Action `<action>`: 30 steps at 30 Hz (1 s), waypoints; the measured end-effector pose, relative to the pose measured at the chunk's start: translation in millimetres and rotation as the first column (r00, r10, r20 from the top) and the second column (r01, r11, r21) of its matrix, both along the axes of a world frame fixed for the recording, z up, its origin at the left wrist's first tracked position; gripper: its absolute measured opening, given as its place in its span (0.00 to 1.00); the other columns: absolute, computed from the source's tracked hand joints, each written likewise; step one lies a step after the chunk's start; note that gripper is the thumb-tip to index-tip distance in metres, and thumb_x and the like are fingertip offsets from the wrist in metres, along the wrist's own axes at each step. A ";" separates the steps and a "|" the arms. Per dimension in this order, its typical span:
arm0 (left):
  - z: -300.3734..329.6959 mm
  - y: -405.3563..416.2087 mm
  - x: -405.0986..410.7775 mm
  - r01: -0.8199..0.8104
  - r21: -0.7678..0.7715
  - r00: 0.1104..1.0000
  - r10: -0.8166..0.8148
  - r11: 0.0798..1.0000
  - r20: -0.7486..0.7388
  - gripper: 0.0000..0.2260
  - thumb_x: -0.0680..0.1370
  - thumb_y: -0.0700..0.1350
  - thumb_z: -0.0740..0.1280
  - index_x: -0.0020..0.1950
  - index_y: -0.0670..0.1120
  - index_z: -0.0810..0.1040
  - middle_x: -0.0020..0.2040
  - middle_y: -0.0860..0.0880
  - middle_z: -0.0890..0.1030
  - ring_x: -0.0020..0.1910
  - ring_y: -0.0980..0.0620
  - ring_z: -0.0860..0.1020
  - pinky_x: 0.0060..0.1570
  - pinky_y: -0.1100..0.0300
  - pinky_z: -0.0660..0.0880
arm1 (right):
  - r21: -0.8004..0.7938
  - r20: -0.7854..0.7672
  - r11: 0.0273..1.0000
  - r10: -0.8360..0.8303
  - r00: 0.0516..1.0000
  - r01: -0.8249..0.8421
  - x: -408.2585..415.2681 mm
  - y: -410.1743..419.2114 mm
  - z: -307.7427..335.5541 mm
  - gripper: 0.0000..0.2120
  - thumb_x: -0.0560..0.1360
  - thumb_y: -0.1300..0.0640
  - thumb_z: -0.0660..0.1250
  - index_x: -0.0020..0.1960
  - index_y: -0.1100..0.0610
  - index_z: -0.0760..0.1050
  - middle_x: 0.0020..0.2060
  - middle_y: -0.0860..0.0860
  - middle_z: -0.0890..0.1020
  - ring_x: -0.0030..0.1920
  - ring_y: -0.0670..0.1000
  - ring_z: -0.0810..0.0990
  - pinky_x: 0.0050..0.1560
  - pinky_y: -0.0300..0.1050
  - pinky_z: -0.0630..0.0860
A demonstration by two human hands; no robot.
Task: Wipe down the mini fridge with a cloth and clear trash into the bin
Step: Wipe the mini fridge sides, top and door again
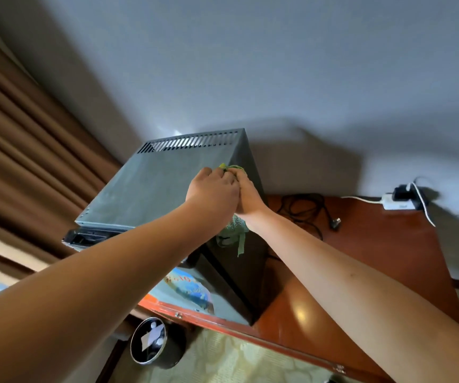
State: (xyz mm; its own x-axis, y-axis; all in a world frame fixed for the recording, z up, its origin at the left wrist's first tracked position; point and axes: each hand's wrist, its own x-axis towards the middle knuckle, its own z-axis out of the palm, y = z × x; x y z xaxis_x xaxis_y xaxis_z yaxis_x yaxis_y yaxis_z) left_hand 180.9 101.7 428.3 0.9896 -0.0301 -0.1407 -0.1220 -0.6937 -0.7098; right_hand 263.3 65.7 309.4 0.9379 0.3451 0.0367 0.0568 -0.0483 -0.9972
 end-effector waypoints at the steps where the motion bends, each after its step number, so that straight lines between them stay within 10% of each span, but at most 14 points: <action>1: -0.5 2.2 9.0 0.018 -0.015 1.000 -0.018 1.000 0.014 0.27 0.79 0.48 0.65 0.77 0.46 0.63 0.74 0.48 0.67 0.72 0.46 0.64 0.71 0.51 0.62 | -0.008 0.061 1.000 0.018 0.998 -0.018 10.3 1.9 -1.5 0.20 0.83 0.50 0.61 0.71 0.58 0.70 0.69 0.60 0.70 0.61 0.57 0.79 0.53 0.52 0.82; 9: -2.0 16.2 85.8 0.009 -0.078 1.000 -0.007 0.997 0.022 0.23 0.81 0.46 0.59 0.76 0.47 0.64 0.75 0.48 0.67 0.74 0.45 0.63 0.74 0.48 0.58 | 0.108 -0.164 0.991 0.102 0.981 -0.085 96.1 2.9 -0.4 0.21 0.82 0.56 0.65 0.72 0.48 0.64 0.70 0.57 0.67 0.67 0.58 0.72 0.69 0.59 0.73; 15: 28.2 36.4 105.2 -0.102 -0.166 0.988 0.119 0.981 0.094 0.25 0.78 0.44 0.61 0.76 0.49 0.64 0.74 0.48 0.68 0.73 0.45 0.65 0.73 0.48 0.61 | 0.047 -0.059 0.991 0.125 0.990 -0.122 144.0 -14.1 43.4 0.22 0.77 0.66 0.64 0.68 0.50 0.69 0.60 0.52 0.78 0.54 0.48 0.78 0.44 0.39 0.74; 30: 103.5 46.9 77.1 -0.196 -0.488 0.890 0.363 0.850 0.276 0.26 0.77 0.50 0.62 0.76 0.55 0.65 0.71 0.51 0.71 0.66 0.45 0.72 0.55 0.51 0.75 | -0.120 -0.015 0.860 0.499 0.867 -0.497 162.5 -28.4 188.6 0.15 0.74 0.57 0.67 0.61 0.51 0.76 0.52 0.58 0.83 0.51 0.58 0.84 0.56 0.55 0.81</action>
